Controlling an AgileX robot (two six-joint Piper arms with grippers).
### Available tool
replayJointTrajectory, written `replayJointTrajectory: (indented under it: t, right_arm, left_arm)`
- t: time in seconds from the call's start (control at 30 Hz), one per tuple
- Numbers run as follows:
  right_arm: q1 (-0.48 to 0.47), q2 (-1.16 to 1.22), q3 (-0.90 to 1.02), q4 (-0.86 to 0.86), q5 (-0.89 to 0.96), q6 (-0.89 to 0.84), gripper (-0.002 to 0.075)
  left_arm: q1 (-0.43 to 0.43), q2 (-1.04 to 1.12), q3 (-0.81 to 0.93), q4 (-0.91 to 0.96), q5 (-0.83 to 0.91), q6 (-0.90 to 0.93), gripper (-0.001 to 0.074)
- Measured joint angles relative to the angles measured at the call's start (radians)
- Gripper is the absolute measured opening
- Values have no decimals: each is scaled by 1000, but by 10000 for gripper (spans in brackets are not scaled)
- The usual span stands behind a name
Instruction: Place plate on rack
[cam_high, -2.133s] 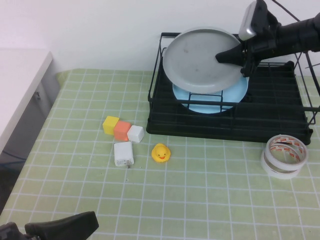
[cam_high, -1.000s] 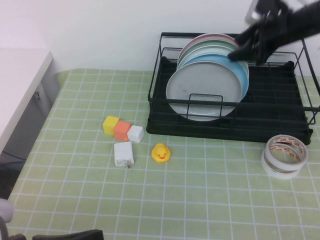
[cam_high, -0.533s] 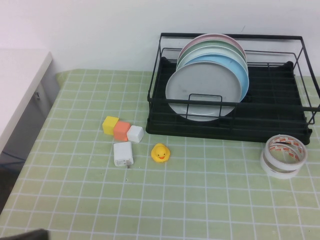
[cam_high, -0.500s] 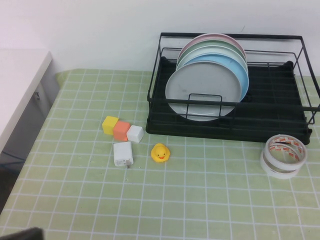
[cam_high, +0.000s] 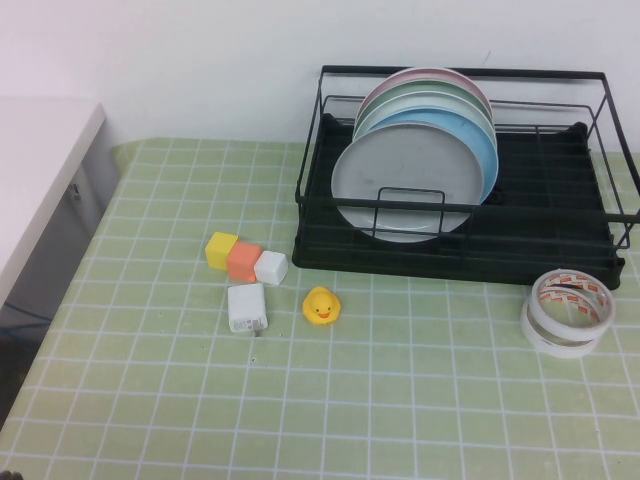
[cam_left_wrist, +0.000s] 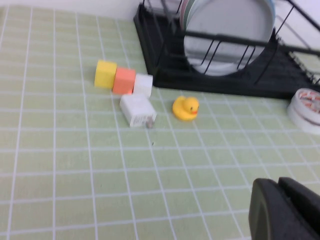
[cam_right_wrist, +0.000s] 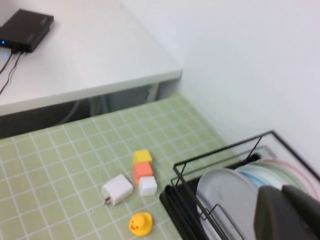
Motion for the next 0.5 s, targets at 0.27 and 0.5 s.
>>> replayJointTrajectory:
  t: [0.27,0.5]
  right_arm:
    - [0,-355,423,24,-179,-78,1]
    - [0,-487,593,138,-193,-78,1]
  left_arm:
    - [0,-1,24,4,15,-4,-1]
    - [0,-1,24,6,15,-5,-1]
